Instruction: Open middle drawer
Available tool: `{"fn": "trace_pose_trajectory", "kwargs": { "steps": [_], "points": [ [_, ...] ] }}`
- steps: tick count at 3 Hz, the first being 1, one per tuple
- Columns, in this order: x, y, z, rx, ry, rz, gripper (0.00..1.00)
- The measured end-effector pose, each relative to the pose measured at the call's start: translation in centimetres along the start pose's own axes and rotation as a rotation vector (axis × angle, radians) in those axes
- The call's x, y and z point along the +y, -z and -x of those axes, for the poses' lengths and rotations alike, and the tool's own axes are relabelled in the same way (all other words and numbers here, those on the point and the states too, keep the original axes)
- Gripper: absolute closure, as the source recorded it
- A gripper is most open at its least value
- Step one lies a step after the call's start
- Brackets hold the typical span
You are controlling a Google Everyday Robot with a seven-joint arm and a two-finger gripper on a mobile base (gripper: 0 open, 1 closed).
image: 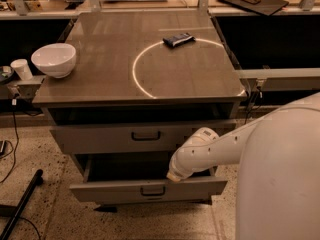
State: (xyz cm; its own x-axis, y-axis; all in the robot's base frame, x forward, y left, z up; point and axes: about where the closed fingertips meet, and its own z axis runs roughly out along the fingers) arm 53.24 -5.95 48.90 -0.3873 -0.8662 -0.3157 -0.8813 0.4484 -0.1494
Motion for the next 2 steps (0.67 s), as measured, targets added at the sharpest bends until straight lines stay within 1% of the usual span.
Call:
{"fn": "trace_pose_trajectory", "kwargs": {
  "steps": [1, 2],
  "points": [
    [0.01, 0.00, 0.01, 0.000, 0.000, 0.000, 0.89],
    [0.20, 0.00, 0.13, -0.004, 0.005, 0.002, 1.00]
  ]
}}
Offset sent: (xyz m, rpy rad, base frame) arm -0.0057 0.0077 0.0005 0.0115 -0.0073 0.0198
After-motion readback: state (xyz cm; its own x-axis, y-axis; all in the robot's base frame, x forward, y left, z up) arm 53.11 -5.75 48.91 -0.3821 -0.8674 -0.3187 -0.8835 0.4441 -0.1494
